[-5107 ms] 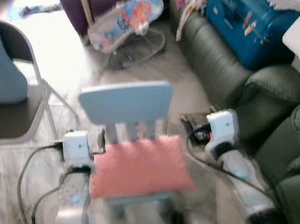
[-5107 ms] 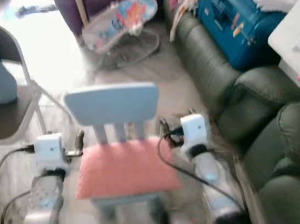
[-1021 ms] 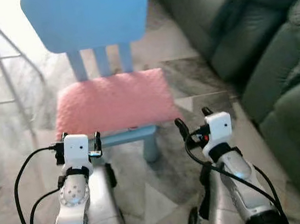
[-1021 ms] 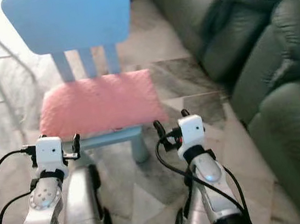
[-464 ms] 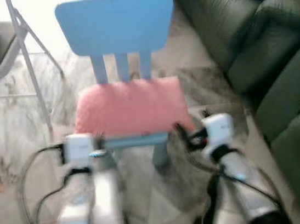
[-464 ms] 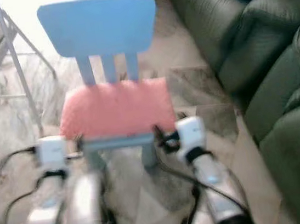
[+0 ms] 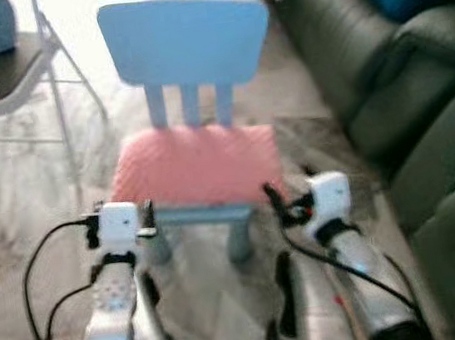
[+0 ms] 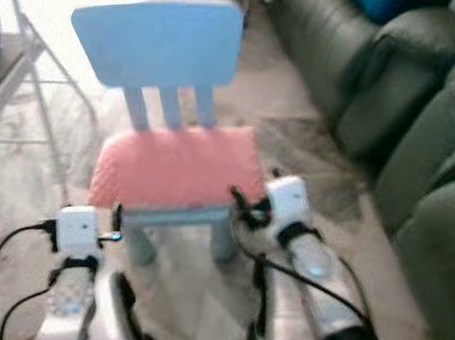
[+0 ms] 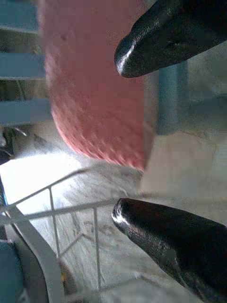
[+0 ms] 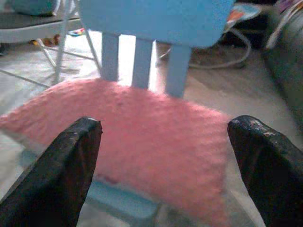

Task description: Move the pillow to the sofa

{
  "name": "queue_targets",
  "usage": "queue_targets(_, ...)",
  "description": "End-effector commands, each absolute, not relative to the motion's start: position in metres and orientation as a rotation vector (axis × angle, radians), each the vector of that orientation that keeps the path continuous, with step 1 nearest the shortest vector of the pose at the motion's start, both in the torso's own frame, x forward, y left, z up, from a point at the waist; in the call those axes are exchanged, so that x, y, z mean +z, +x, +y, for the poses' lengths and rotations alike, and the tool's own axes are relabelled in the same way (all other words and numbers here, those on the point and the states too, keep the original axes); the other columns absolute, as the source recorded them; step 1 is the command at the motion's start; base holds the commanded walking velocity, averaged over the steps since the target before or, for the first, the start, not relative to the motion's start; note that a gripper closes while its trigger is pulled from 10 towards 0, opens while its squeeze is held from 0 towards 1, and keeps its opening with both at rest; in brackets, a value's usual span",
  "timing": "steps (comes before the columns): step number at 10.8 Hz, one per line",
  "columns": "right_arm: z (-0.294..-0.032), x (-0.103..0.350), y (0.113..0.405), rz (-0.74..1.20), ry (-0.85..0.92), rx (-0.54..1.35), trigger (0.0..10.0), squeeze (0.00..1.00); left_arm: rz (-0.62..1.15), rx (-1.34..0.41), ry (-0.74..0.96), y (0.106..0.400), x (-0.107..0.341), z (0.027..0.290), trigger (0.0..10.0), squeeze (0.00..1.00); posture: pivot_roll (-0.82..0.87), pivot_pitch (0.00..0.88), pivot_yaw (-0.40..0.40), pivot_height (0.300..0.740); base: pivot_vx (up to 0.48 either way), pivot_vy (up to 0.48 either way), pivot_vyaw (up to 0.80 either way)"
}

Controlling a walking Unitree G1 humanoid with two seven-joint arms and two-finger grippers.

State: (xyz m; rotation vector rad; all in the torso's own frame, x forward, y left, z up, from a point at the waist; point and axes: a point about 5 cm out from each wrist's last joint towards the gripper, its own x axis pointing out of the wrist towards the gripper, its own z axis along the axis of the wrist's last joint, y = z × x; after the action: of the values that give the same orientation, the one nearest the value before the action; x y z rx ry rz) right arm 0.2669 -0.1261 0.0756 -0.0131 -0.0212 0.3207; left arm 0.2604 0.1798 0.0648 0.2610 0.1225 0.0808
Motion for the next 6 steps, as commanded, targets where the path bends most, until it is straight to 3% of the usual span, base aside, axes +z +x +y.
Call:
queue_targets(1, -0.1307, 0.0723, 0.2649, -0.002, -0.017, 0.308, 10.0, 0.00, 0.135, 0.072, 0.254, 0.2585, 0.0613, 0.1784, 10.0, 0.00, -0.02, 0.146, -0.062, 0.494, 0.000, 0.000, 0.00)
queue_targets(6, -0.1305, 0.0716, 0.2651, 0.001, -0.012, 0.315, 10.0, 0.00, 0.120, 0.058, 0.255, 0.2592, 0.0630, 0.1764, 10.0, 0.00, -0.02, 0.145, -0.063, 0.494, 0.357, 0.000, 0.00)
